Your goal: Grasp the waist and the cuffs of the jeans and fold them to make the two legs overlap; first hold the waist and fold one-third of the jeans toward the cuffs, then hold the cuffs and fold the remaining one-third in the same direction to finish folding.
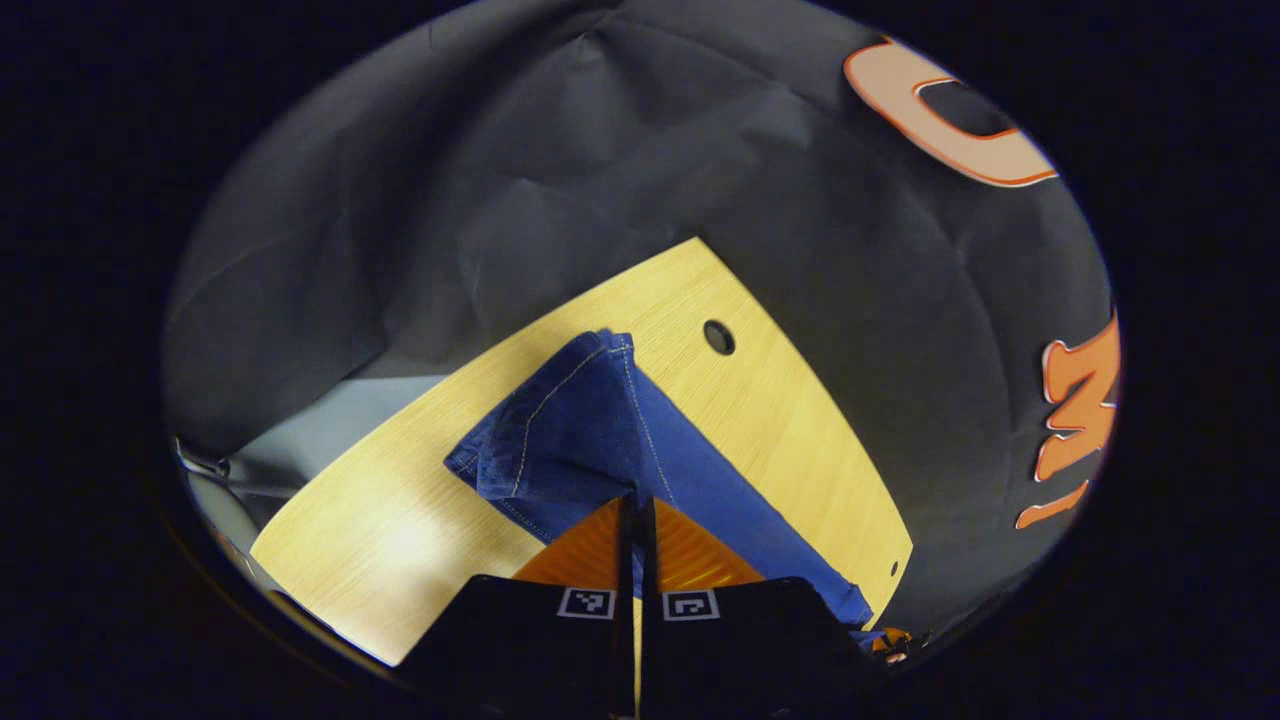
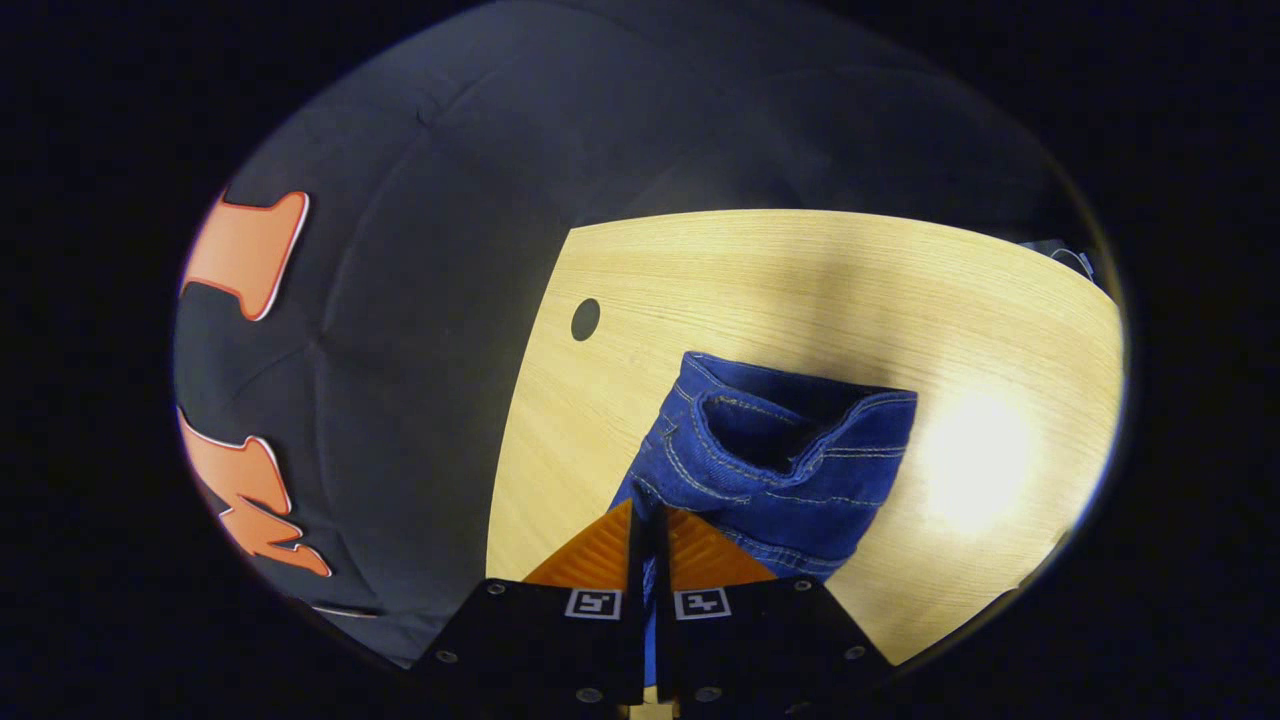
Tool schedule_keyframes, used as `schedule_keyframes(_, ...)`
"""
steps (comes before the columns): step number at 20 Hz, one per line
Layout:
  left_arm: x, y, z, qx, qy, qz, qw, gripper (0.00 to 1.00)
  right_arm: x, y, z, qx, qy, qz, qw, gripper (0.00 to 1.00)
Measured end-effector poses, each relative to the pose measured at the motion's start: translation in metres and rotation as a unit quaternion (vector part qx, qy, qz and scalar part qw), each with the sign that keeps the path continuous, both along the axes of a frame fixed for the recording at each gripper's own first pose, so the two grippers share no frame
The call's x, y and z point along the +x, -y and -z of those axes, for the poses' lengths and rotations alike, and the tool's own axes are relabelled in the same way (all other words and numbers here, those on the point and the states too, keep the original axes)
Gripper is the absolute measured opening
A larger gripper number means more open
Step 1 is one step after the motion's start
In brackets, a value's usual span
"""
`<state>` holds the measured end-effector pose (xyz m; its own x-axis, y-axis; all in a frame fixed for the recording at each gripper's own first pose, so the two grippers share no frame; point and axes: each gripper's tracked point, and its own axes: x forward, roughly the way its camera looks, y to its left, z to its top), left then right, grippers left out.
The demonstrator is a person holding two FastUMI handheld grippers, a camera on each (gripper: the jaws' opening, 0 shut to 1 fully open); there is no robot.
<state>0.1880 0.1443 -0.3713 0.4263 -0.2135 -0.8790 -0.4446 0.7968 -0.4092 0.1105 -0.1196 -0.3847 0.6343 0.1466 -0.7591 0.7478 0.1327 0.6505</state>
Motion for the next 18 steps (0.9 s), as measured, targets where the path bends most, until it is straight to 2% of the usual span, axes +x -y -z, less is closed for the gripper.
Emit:
schedule_keyframes(4, 0.019, 0.003, 0.013, 0.015, -0.053, -0.021, 0.998, 0.03, 0.041, 0.000, 0.014, 0.002, -0.010, -0.009, 1.000, 0.05)
schedule_keyframes(6, 0.027, 0.006, 0.021, 0.034, -0.072, 0.008, 0.997, 0.02, 0.051, -0.003, 0.021, 0.008, -0.023, -0.023, 0.999, 0.05)
schedule_keyframes(9, 0.041, 0.012, 0.015, 0.067, -0.060, 0.046, 0.995, 0.06, 0.060, -0.005, 0.026, 0.015, -0.038, -0.043, 0.998, 0.05)
schedule_keyframes(10, 0.050, 0.012, 0.007, 0.080, -0.036, 0.054, 0.995, 0.09, 0.062, -0.005, 0.025, 0.017, -0.036, -0.045, 0.998, 0.05)
schedule_keyframes(11, 0.062, 0.006, -0.002, 0.100, -0.011, 0.055, 0.993, 0.07, 0.060, -0.006, 0.024, 0.023, -0.036, -0.052, 0.998, 0.05)
schedule_keyframes(12, 0.071, 0.003, -0.005, 0.116, 0.011, 0.056, 0.992, 0.18, 0.061, -0.005, 0.019, 0.026, -0.027, -0.052, 0.998, 0.05)
schedule_keyframes(13, 0.077, 0.000, -0.011, 0.124, 0.029, 0.058, 0.990, 0.21, 0.062, -0.004, 0.018, 0.024, -0.020, -0.054, 0.998, 0.07)
schedule_keyframes(14, 0.080, 0.005, -0.011, 0.121, 0.038, 0.062, 0.990, 0.41, 0.058, 0.000, 0.011, 0.018, -0.014, -0.059, 0.998, 0.16)
schedule_keyframes(15, 0.078, 0.009, -0.015, 0.114, 0.042, 0.069, 0.990, 0.53, 0.054, 0.006, 0.006, 0.001, -0.008, -0.063, 0.998, 0.22)
schedule_keyframes(16, 0.073, 0.013, -0.017, 0.108, 0.046, 0.076, 0.990, 0.56, 0.046, 0.013, 0.001, -0.016, -0.006, -0.065, 0.998, 0.33)
schedule_keyframes(17, 0.073, 0.016, -0.021, 0.111, 0.056, 0.081, 0.989, 0.65, 0.039, 0.018, -0.006, -0.031, 0.001, -0.073, 0.997, 0.51)
schedule_keyframes(18, 0.076, 0.017, -0.019, 0.121, 0.066, 0.086, 0.987, 0.74, 0.027, 0.022, -0.009, -0.046, -0.002, -0.081, 0.996, 0.53)
